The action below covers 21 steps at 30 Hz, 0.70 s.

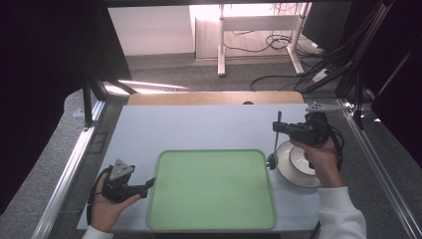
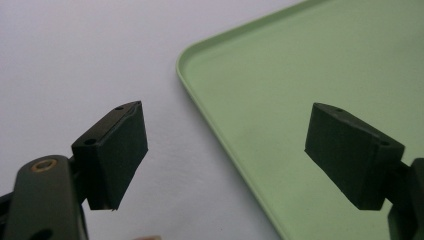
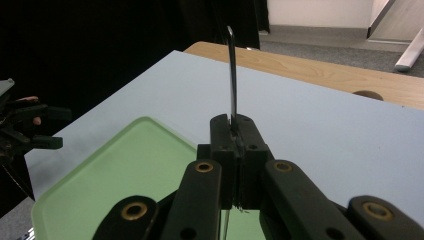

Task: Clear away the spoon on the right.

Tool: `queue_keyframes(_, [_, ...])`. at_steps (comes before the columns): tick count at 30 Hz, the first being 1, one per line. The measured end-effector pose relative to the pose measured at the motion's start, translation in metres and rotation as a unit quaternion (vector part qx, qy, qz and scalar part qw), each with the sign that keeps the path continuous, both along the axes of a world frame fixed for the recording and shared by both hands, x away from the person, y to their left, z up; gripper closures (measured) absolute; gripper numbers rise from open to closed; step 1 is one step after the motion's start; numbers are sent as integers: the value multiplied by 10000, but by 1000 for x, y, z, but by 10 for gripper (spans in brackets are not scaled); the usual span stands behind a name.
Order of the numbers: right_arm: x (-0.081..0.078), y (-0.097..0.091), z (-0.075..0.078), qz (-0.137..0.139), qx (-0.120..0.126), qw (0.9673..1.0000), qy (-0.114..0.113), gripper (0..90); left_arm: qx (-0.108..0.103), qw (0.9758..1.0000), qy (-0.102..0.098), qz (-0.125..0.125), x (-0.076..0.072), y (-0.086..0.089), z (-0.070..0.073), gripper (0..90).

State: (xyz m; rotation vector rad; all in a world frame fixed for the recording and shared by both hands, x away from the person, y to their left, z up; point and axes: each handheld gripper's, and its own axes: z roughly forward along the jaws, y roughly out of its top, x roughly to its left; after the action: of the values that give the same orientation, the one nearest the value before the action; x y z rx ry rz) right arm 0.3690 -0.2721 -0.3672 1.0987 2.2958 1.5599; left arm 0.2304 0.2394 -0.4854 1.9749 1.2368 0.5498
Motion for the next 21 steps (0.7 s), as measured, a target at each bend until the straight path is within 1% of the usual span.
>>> queue_keyframes(8, [-2, 11, -1, 110, -84, 9999, 35, 892, 14, 10000, 10, 2, 0, 0, 0, 166])
queue_keyframes(11, [-3, 19, -4, 184, -112, 9997, 60, 891, 4, 10000, 5, -4, 0, 0, 0, 165])
queue_keyframes(13, [-3, 20, -4, 197, -115, 9997, 66, 892, 1, 10000, 5, -6, 0, -1, 0, 166])
queue_keyframes(14, [-3, 24, -6, 236, -136, 9996, 104, 892, 5, 10000, 4, -8, 0, -1, 0, 165])
queue_keyframes(21, [-3, 32, -9, 326, -188, 9992, 115, 892, 11, 10000, 7, -4, 0, 0, -1, 166])
